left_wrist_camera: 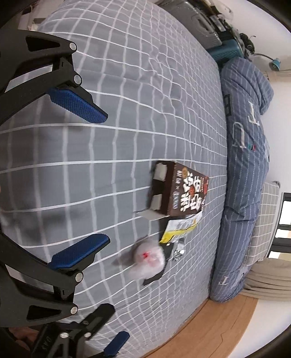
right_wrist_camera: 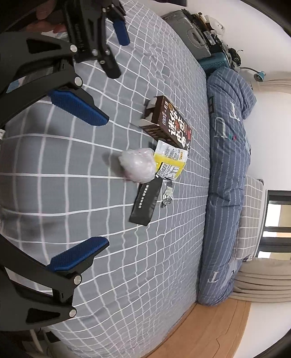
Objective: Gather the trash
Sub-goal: 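Raise both tools back over the bed toward the brown box and clear bag, then grasp the brown snack box with the left tool while the right tool grasps the clear bag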
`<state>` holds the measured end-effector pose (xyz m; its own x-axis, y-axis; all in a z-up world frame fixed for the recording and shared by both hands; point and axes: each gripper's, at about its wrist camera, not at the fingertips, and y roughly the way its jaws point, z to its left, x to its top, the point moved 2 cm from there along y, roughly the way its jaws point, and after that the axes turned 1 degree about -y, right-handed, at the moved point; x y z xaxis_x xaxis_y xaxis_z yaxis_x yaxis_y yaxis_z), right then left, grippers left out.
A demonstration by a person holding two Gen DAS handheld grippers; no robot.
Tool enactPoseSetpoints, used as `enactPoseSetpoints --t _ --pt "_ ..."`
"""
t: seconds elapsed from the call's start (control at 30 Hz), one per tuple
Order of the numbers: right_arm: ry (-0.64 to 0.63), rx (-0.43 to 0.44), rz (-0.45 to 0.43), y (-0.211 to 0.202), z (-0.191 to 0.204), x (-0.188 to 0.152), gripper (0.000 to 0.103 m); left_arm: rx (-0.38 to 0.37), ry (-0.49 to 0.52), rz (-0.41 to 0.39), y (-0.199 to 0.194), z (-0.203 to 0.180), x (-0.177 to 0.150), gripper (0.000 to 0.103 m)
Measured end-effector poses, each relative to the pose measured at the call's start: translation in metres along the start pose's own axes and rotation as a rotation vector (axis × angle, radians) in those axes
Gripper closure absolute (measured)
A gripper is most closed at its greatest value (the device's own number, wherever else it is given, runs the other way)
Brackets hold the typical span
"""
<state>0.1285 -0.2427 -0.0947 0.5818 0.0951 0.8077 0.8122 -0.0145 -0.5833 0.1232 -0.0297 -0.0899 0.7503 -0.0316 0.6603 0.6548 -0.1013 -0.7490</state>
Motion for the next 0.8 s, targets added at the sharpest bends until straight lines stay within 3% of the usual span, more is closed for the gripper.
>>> enactPoseSetpoints --t 0.37,0.8 --pt "0.003 0.004 0.003 0.036 -0.007 0.028 0.008 -0.035 0.013 -0.005 0.037 0.002 0.047 0.006" --pt "-0.006 0.067 0.036 0.071 -0.004 0.037 0.018 -0.083 0.041 0.032 0.090 -0.014 0.085 0.006"
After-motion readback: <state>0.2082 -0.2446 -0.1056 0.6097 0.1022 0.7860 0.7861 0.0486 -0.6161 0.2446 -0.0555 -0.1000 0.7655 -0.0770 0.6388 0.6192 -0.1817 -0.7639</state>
